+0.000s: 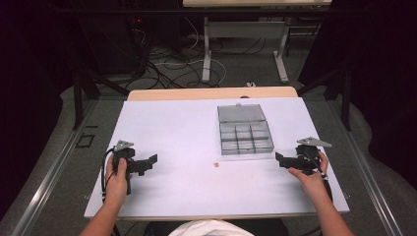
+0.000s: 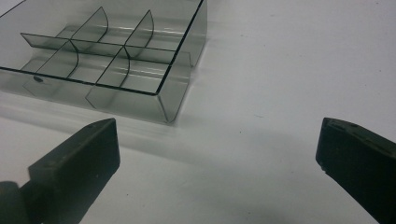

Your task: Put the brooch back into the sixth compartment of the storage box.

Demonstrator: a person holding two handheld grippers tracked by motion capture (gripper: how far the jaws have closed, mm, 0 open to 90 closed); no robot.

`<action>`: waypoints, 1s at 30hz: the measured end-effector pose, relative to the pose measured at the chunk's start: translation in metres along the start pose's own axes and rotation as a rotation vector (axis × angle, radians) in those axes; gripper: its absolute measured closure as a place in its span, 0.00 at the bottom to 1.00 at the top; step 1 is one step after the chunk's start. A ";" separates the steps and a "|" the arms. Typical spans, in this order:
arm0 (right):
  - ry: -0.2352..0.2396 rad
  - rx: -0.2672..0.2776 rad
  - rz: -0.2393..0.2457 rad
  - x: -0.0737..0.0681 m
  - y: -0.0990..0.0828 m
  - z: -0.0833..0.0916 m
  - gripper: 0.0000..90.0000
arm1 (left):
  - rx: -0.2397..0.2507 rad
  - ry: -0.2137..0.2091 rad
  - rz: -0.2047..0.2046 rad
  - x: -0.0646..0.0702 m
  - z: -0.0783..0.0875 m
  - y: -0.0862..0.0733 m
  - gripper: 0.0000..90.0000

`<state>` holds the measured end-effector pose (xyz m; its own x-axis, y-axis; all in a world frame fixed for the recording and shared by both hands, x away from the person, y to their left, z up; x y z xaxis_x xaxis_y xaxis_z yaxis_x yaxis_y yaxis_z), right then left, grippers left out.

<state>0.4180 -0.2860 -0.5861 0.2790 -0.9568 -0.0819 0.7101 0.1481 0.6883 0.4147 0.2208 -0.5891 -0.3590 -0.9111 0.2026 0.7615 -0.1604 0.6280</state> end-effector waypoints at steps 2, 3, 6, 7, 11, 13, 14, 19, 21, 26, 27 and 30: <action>0.000 0.002 0.006 -0.001 0.000 0.000 0.00 | -0.004 0.000 -0.003 0.000 0.000 0.000 0.02; 0.001 0.004 0.010 -0.001 0.001 0.000 0.00 | -0.002 -0.001 -0.003 0.000 0.000 0.000 0.02; 0.007 0.005 0.016 -0.002 0.001 0.000 0.00 | 0.006 -0.007 0.008 0.001 -0.001 0.000 0.02; 0.008 0.003 0.016 -0.003 0.001 0.000 0.00 | 0.006 -0.007 0.007 0.002 -0.001 0.000 0.02; 0.005 0.013 0.050 -0.006 0.002 0.000 0.00 | 0.009 -0.009 0.007 0.002 -0.002 0.001 0.02; 0.002 0.019 0.068 -0.007 0.004 0.001 0.00 | 0.009 -0.009 0.006 0.002 -0.002 0.000 0.02; 0.001 0.022 0.071 -0.008 0.004 0.001 0.00 | 0.008 -0.009 0.007 0.002 -0.002 0.000 0.02; 0.007 0.022 0.095 -0.016 0.007 0.002 0.00 | 0.007 -0.006 0.008 0.003 -0.001 -0.001 0.02; 0.012 0.023 0.106 -0.020 0.008 0.003 0.00 | 0.007 -0.007 0.009 0.003 0.000 -0.001 0.02; 0.045 0.019 0.127 -0.032 0.011 0.005 0.00 | 0.008 -0.006 0.012 0.003 0.000 -0.001 0.02; 0.054 0.020 0.128 -0.035 0.011 0.005 0.00 | 0.000 -0.007 0.010 0.003 0.000 -0.001 0.02; 0.065 0.020 0.147 -0.042 0.014 0.005 0.00 | 0.002 -0.009 0.007 0.004 -0.001 -0.001 0.02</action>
<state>0.4124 -0.2450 -0.5695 0.4205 -0.9069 -0.0256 0.6459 0.2794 0.7105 0.4128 0.2170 -0.5900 -0.3583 -0.9087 0.2143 0.7631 -0.1528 0.6280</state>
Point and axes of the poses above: each handheld gripper's, and its own axes: z roughly backward along the jaws, y roughly out of its top, x roughly to its right, the point moved 8 cm from there along -z, roughly forward along the jaws, and after that the axes turned 11 degrees about -x, right-handed, at the moved point
